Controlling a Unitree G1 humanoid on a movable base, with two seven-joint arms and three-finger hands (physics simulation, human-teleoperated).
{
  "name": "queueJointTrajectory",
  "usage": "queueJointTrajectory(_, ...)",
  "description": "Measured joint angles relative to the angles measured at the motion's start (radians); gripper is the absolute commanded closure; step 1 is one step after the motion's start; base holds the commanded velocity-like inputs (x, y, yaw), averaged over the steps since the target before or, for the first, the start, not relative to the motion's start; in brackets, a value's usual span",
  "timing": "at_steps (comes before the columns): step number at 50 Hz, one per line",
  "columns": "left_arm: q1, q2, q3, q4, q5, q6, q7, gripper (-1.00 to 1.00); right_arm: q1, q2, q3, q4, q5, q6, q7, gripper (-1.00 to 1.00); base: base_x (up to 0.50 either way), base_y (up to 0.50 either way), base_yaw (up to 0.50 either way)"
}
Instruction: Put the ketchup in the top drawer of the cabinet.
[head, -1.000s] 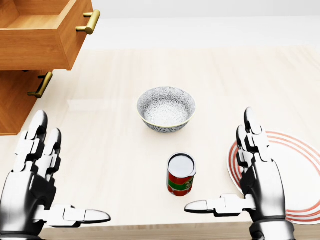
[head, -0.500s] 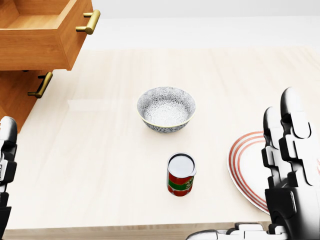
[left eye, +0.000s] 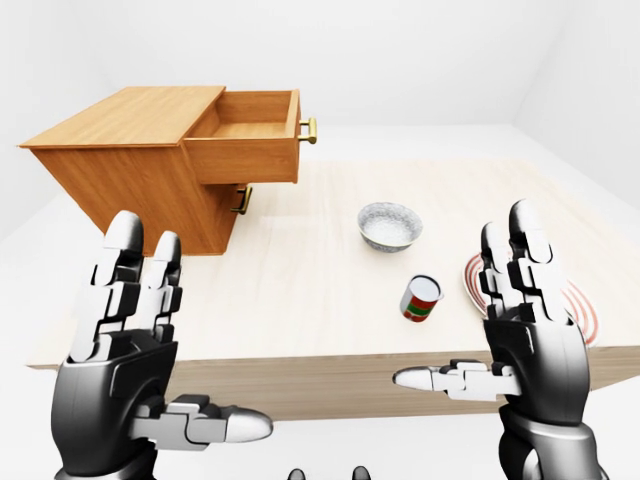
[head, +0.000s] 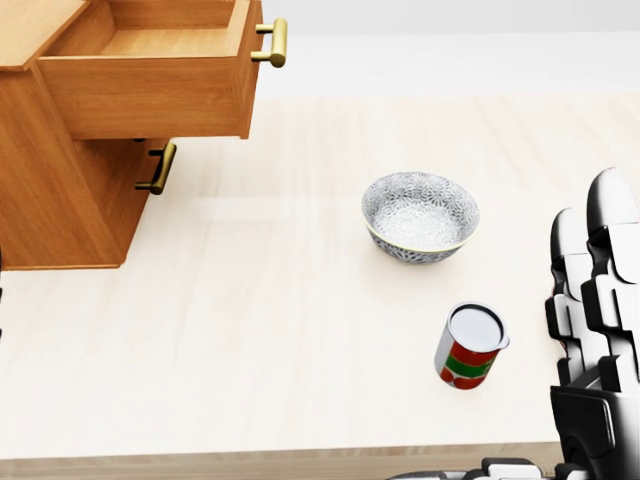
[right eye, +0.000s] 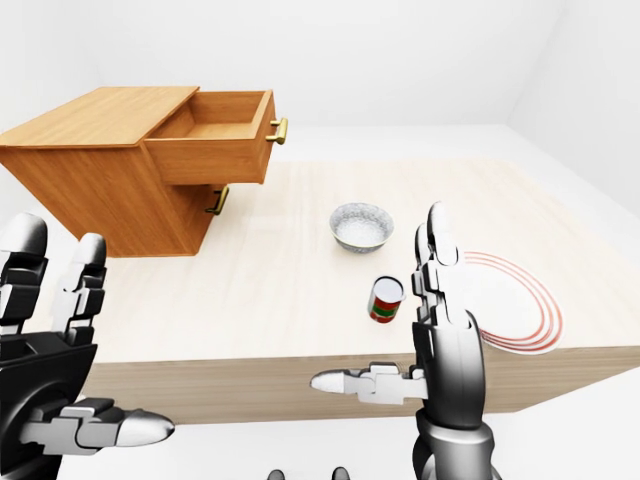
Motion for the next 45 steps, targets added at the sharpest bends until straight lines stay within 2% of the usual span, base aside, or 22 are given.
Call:
queueJointTrajectory(25, 0.021, -0.008, 0.000, -0.009, -0.006, 0.000, -0.014, -1.00, 0.000, 0.000, 0.005, -0.003, -0.008, 0.000, -0.002, -1.00, 0.00, 0.50, 0.00)
queueJointTrajectory(36, 0.020, -0.009, 0.007, -0.009, -0.011, 0.000, -0.017, -1.00, -0.006, 0.001, 0.010, -0.006, 0.007, 0.000, 0.000, -1.00, 0.02, 0.02, 0.00)
queueJointTrajectory(45, 0.017, -0.012, 0.014, -0.009, -0.015, 0.000, -0.022, -1.00, 0.002, -0.005, 0.012, -0.013, 0.036, 0.000, 0.012, -1.00, 0.48, 0.02, 0.00)
